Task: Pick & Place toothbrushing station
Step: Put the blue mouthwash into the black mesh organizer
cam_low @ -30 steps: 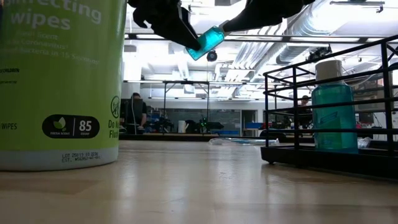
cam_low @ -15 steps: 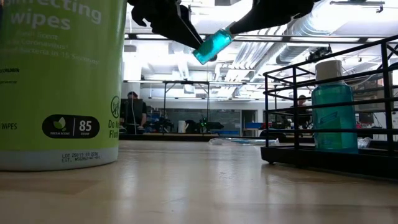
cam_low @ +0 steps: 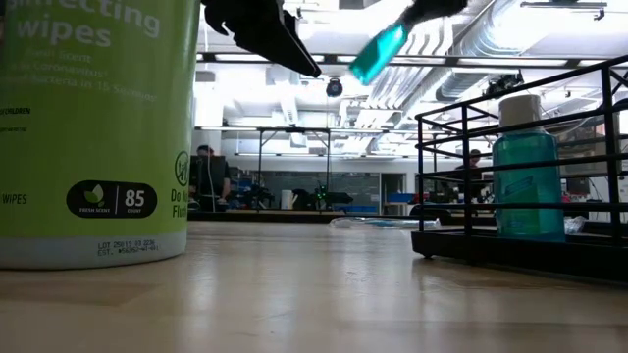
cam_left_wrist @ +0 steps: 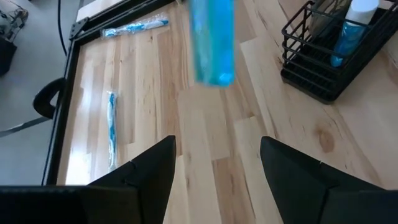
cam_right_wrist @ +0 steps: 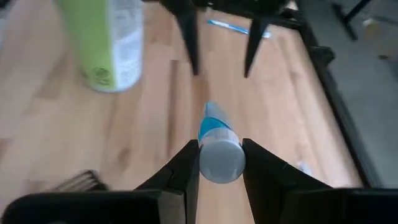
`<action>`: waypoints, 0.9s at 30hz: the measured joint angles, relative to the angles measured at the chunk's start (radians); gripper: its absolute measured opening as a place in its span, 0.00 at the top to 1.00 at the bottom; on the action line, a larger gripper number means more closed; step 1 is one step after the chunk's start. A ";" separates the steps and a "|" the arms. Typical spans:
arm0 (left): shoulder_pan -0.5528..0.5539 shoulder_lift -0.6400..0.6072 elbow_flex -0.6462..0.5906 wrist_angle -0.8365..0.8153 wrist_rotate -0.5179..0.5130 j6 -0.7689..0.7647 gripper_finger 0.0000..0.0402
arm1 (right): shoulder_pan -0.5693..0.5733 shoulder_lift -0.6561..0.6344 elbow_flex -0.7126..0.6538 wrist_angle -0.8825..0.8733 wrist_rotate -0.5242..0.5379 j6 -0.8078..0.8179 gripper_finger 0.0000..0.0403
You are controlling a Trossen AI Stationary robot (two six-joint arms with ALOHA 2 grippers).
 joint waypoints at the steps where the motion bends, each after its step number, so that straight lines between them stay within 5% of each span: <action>1: 0.000 0.000 0.000 0.000 0.000 -0.001 0.44 | 0.010 0.000 0.019 -0.038 -0.012 0.022 0.78; 14: 0.000 0.000 0.000 0.000 0.000 -0.076 0.44 | 0.138 0.029 0.231 -0.325 -0.184 0.269 0.78; 27: 0.000 0.000 0.000 0.001 0.000 -0.109 0.44 | 0.198 0.144 0.302 -0.424 -0.324 0.278 0.78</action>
